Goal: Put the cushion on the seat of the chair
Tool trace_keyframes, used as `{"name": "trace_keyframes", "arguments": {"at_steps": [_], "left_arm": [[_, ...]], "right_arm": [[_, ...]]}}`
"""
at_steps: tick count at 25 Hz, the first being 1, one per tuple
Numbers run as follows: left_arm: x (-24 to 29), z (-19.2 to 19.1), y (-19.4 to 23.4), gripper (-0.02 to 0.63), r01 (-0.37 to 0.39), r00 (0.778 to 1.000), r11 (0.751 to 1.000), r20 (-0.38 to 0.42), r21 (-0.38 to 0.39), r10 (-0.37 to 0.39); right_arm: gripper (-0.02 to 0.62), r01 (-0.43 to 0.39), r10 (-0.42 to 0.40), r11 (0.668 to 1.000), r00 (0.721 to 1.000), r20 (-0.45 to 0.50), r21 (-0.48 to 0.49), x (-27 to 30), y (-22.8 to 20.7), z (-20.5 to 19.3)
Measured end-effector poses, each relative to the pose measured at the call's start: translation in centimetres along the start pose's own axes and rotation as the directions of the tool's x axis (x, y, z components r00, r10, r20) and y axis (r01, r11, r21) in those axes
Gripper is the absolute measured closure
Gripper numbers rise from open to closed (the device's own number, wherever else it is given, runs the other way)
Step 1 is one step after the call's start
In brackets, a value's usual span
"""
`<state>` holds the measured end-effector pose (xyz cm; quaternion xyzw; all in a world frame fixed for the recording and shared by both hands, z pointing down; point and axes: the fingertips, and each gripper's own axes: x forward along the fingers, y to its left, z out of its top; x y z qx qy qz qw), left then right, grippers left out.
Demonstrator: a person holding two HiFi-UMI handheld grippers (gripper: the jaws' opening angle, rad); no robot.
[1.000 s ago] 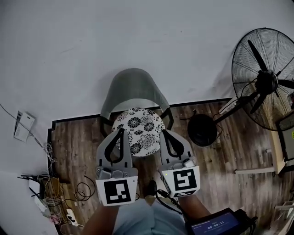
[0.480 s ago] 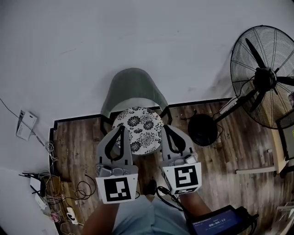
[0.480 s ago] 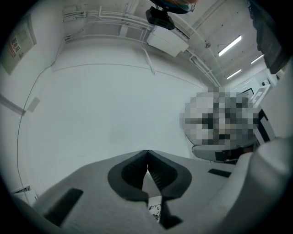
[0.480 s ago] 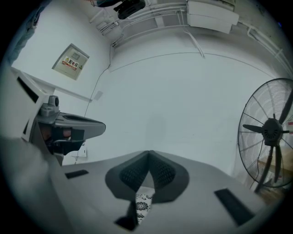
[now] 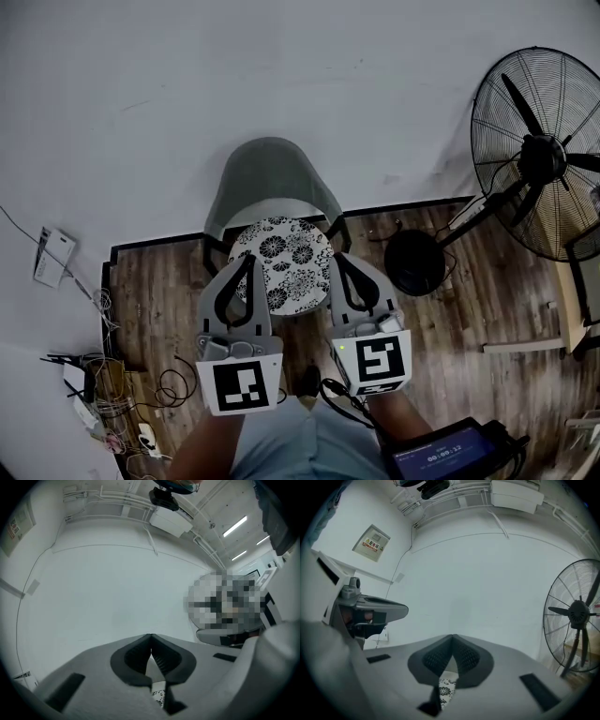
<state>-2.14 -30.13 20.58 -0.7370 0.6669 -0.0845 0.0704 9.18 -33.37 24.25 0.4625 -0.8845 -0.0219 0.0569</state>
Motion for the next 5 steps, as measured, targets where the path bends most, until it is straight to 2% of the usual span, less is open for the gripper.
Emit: {"name": "trace_keyframes", "arguments": {"at_steps": [5], "left_arm": [[0.95, -0.16, -0.05, 0.597, 0.000, 1.000, 1.000, -0.006, 0.004, 0.001]], "right_arm": [[0.591, -0.005, 0.005, 1.000, 1.000, 0.005, -0.009, 0.74, -0.61, -0.11]]}}
